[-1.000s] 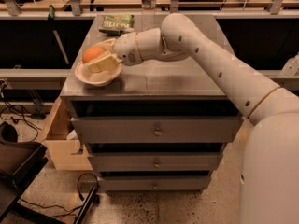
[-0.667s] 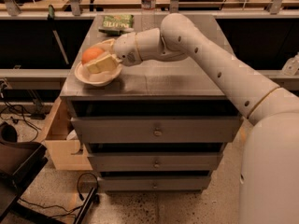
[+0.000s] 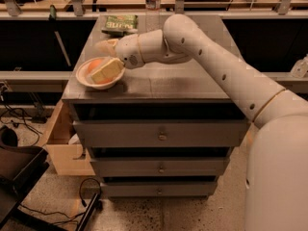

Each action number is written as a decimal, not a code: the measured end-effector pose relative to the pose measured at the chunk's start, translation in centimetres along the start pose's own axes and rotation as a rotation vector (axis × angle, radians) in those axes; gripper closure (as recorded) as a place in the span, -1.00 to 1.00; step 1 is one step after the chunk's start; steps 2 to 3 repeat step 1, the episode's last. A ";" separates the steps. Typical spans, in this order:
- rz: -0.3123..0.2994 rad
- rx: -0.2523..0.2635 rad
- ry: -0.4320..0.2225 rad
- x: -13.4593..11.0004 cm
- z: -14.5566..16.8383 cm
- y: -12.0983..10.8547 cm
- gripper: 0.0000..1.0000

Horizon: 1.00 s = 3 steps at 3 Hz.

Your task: Place orange into paper bowl

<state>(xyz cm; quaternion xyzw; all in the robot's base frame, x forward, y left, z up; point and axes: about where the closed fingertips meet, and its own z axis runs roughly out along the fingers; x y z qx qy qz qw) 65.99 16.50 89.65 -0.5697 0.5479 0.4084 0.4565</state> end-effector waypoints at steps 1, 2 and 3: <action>0.000 0.000 0.000 0.0 0.0 0.0 -1.00; 0.000 0.000 0.000 0.0 0.0 0.0 -1.00; 0.000 0.000 0.000 0.0 0.0 0.0 -1.00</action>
Offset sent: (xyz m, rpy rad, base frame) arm 0.0000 0.0000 0.0000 0.0000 0.0000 0.0000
